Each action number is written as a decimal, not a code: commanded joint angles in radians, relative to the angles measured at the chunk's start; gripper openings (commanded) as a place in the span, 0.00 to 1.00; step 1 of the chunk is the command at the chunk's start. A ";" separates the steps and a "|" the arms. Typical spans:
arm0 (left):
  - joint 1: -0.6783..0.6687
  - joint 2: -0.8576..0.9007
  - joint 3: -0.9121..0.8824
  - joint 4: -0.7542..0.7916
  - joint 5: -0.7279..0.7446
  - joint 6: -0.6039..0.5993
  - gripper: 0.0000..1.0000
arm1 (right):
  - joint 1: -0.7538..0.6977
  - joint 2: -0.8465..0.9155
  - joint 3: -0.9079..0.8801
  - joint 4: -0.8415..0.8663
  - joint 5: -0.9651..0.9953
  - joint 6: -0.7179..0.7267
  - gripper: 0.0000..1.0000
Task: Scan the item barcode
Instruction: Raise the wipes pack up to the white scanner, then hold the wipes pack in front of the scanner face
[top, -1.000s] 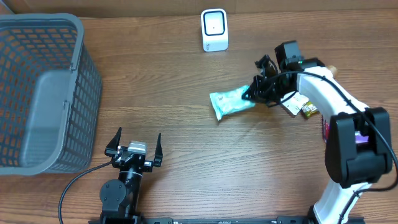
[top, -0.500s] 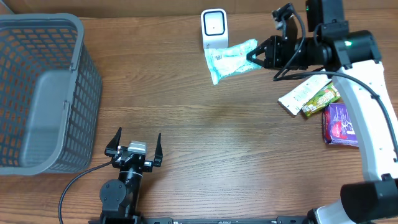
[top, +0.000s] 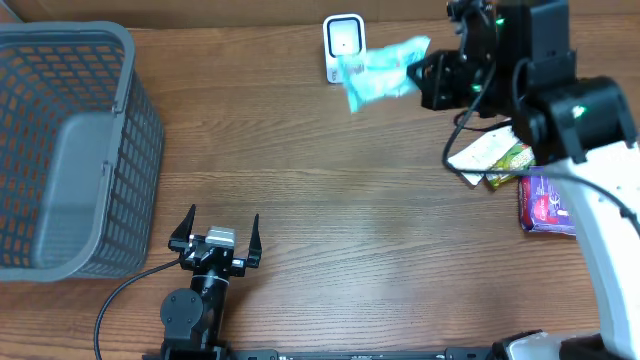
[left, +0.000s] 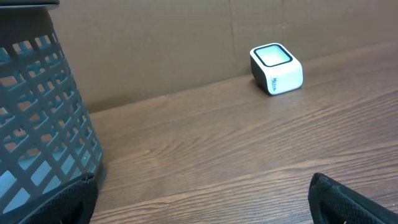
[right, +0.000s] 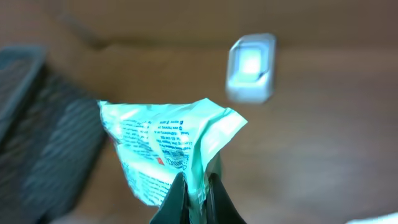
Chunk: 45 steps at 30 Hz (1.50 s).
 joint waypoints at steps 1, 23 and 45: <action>0.006 -0.005 -0.004 -0.002 0.000 -0.003 1.00 | 0.140 0.029 0.030 0.077 0.557 -0.056 0.04; 0.006 -0.005 -0.004 -0.002 0.000 -0.003 0.99 | 0.232 0.705 0.030 1.258 0.996 -1.345 0.04; 0.006 -0.005 -0.004 -0.002 0.000 -0.003 1.00 | 0.195 0.755 0.026 1.250 0.722 -1.328 0.04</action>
